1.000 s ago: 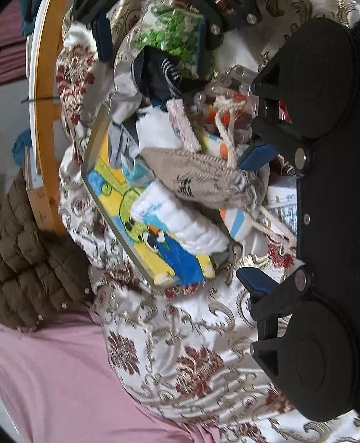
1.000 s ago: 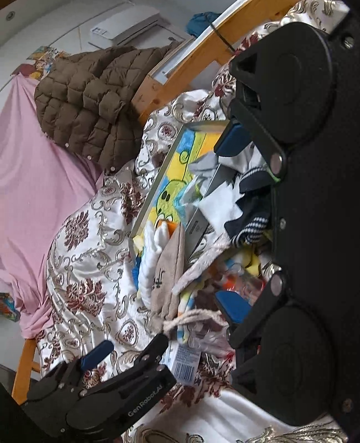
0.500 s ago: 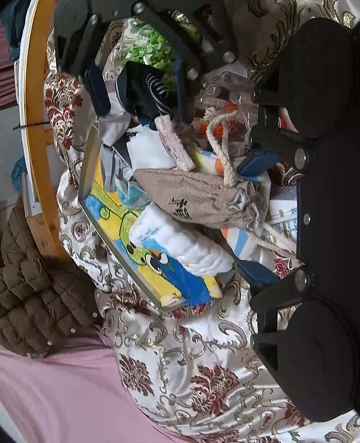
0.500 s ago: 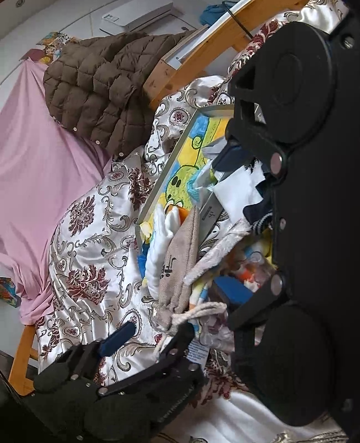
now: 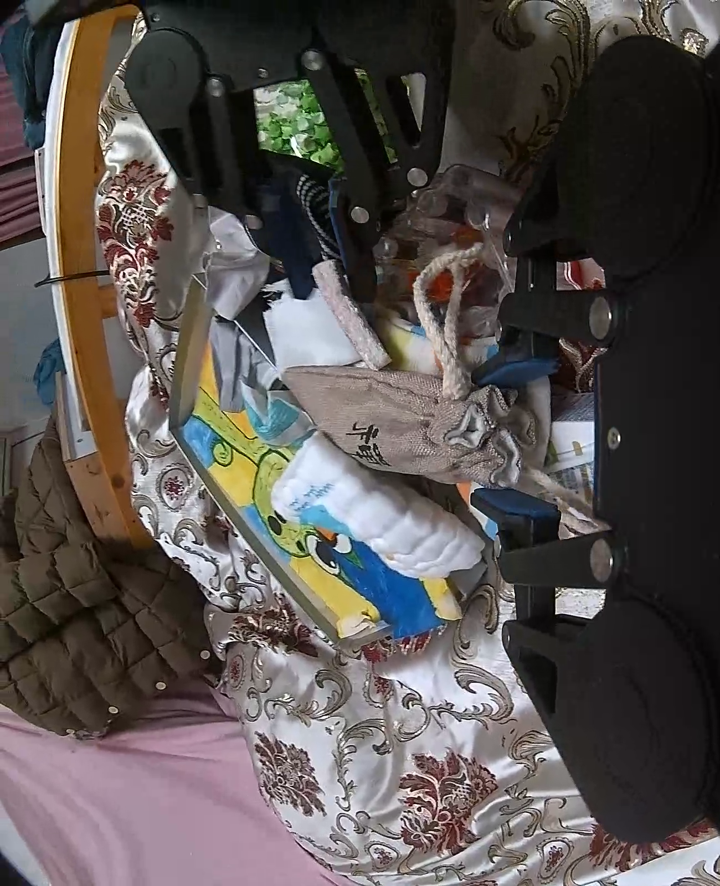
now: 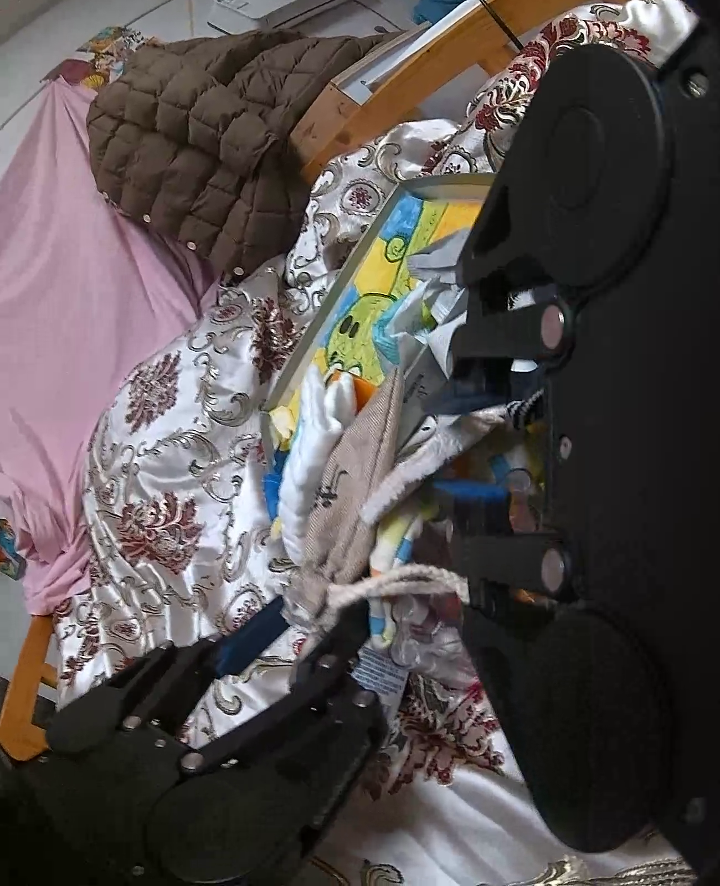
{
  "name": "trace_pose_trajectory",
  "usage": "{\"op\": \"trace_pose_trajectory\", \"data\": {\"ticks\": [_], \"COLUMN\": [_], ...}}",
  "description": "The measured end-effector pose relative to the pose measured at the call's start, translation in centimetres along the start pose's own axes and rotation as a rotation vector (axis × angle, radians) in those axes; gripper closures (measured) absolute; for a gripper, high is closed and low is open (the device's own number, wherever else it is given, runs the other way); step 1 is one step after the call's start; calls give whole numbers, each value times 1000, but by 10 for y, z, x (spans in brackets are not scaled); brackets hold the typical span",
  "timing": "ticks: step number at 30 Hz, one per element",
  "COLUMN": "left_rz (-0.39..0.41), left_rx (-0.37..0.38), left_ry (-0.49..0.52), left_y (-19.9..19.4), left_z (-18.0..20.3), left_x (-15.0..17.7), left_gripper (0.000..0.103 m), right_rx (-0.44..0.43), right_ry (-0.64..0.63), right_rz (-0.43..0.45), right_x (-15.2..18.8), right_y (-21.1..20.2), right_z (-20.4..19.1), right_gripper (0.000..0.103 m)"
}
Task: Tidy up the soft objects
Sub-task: 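Grasp the beige drawstring pouch with the left tool while the right tool grasps a white cloth strip, then carry pouch and white strip into the tin tray and open both tools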
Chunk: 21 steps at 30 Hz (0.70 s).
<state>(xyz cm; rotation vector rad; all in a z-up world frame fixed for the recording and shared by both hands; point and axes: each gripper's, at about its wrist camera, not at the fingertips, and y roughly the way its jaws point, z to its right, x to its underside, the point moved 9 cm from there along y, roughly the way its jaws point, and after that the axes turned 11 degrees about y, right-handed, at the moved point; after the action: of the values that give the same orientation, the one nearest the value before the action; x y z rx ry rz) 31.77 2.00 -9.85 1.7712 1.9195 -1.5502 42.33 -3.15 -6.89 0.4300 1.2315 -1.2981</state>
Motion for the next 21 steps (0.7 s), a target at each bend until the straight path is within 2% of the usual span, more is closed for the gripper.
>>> {"op": "trace_pose_trajectory", "data": {"ticks": [3, 9, 21], "left_rz": [14, 71, 88], "left_rx": [-14, -51, -176], "left_ry": [3, -8, -143], "left_y": [-1, -13, -6], "left_z": [0, -2, -26], "left_x": [-3, -17, -26], "left_gripper": [66, 71, 72], "right_rx": [6, 36, 98], "right_ry": [-4, -7, 6], "right_rz": [-20, -7, 60], "right_x": [1, -4, -13], "right_y": [1, -6, -16], "right_z": [1, 8, 19], "right_gripper": [91, 97, 98]}}
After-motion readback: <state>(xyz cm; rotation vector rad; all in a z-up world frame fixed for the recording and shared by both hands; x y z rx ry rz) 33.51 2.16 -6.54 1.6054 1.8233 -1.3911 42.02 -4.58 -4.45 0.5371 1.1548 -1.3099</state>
